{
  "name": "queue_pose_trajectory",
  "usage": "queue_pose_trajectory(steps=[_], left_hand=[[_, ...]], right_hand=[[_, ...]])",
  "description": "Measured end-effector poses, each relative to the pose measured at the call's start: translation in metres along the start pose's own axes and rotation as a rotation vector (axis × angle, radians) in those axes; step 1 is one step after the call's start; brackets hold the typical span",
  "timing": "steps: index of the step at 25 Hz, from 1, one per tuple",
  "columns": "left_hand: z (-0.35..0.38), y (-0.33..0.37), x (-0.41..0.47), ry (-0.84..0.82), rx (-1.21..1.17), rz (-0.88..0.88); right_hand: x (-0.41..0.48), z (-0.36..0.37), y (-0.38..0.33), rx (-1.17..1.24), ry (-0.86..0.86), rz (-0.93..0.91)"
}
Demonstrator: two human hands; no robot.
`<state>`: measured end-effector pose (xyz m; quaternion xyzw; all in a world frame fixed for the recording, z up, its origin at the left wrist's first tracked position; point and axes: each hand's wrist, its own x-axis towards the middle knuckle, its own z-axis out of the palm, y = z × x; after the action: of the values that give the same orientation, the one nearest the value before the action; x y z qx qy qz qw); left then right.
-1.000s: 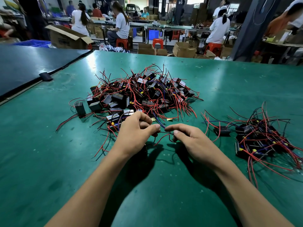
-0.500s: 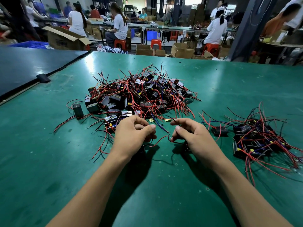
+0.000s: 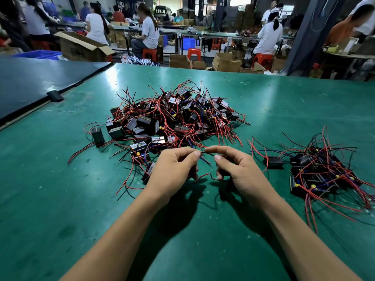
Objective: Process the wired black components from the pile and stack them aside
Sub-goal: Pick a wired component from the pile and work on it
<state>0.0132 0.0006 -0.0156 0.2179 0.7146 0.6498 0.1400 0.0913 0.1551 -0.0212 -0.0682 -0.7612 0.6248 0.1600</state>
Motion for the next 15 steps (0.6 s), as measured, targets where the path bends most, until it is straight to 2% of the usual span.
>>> queue_pose_trajectory(steps=[6,15], left_hand=[[-0.0004,0.0021,0.001,-0.036,-0.218,-0.136],[-0.0065,0.0032,0.0001,-0.11,-0.12,-0.08]], right_hand=[[-0.0009,0.0034,-0.0025,0.038,-0.028,0.014],[-0.0034,0.0019,-0.0092,0.075,0.016,0.038]])
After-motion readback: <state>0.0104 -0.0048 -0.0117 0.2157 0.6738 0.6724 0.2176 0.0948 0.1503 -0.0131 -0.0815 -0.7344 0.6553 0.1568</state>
